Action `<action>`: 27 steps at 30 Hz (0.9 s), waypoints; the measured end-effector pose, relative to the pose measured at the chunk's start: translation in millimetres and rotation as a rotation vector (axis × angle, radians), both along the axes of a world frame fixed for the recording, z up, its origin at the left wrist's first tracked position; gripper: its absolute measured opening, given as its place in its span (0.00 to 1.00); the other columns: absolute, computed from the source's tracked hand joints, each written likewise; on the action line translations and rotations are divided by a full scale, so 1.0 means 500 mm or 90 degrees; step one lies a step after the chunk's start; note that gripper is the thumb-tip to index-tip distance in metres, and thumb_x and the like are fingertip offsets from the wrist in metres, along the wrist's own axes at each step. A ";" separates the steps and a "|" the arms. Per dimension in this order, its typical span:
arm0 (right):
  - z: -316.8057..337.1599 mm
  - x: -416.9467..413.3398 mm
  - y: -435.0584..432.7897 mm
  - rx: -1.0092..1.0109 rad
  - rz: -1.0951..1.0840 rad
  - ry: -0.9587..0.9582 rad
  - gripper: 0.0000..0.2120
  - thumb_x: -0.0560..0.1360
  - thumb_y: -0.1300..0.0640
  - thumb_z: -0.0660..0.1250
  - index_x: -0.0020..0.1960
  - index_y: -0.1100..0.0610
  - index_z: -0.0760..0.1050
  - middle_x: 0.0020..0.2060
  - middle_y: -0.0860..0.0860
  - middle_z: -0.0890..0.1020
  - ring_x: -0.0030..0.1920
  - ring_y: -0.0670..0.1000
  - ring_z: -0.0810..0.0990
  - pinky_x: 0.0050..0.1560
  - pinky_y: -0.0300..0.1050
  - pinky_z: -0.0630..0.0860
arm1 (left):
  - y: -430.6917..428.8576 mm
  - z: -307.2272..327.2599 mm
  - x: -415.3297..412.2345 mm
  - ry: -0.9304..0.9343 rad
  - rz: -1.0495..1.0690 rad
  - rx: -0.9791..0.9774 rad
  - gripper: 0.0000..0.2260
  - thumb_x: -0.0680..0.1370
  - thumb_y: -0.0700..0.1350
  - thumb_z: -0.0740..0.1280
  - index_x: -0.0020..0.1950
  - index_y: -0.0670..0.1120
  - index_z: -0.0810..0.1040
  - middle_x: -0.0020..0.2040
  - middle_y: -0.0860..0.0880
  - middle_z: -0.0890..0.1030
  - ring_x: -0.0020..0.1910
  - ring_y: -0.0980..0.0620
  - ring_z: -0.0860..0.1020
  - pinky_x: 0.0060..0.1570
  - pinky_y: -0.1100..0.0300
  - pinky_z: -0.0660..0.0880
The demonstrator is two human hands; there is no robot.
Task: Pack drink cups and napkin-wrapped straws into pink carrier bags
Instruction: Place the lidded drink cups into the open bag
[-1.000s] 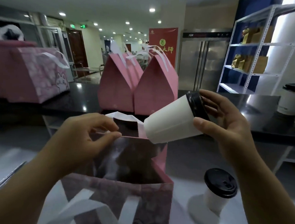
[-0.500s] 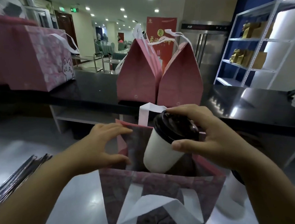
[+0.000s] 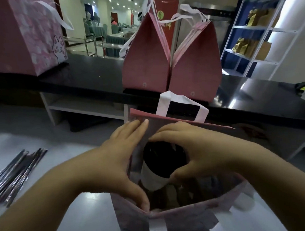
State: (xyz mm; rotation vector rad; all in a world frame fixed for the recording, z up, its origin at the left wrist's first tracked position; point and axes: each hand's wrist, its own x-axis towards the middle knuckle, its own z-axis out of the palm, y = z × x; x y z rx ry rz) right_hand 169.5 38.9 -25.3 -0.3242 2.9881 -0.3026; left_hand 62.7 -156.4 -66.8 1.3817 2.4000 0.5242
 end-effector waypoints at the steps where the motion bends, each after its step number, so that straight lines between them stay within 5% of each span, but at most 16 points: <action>1: -0.007 -0.009 -0.006 0.024 0.010 -0.006 0.37 0.66 0.45 0.75 0.70 0.39 0.60 0.65 0.38 0.65 0.65 0.43 0.62 0.64 0.46 0.71 | -0.001 -0.003 -0.001 0.005 -0.003 -0.001 0.59 0.38 0.81 0.60 0.55 0.76 0.22 0.58 0.79 0.25 0.66 0.72 0.29 0.74 0.57 0.45; 9: -0.055 -0.053 -0.033 0.140 0.057 -0.086 0.37 0.67 0.45 0.75 0.71 0.44 0.62 0.65 0.46 0.67 0.64 0.49 0.66 0.63 0.49 0.70 | -0.010 0.016 0.025 -0.020 -0.007 -0.022 0.66 0.49 0.69 0.75 0.62 0.68 0.21 0.56 0.78 0.23 0.58 0.79 0.26 0.67 0.69 0.44; 12: -0.070 -0.061 -0.037 0.159 0.071 -0.103 0.37 0.66 0.47 0.76 0.71 0.46 0.63 0.64 0.48 0.69 0.63 0.51 0.69 0.62 0.48 0.71 | -0.011 0.014 0.027 -0.024 -0.002 -0.011 0.66 0.50 0.67 0.76 0.65 0.67 0.23 0.56 0.78 0.24 0.62 0.77 0.28 0.68 0.69 0.44; 19: -0.127 -0.078 -0.042 0.194 0.103 -0.142 0.39 0.66 0.48 0.76 0.71 0.50 0.62 0.63 0.51 0.70 0.61 0.55 0.70 0.59 0.54 0.73 | -0.013 0.015 0.027 -0.046 -0.001 0.014 0.62 0.50 0.68 0.75 0.56 0.71 0.21 0.56 0.79 0.24 0.67 0.72 0.32 0.69 0.69 0.45; 27: -0.152 -0.074 -0.042 0.216 0.100 -0.158 0.41 0.67 0.47 0.75 0.73 0.50 0.58 0.65 0.51 0.67 0.61 0.57 0.67 0.57 0.55 0.74 | -0.015 0.011 0.025 -0.074 0.016 0.103 0.66 0.49 0.68 0.75 0.71 0.63 0.30 0.64 0.77 0.32 0.67 0.68 0.53 0.56 0.75 0.63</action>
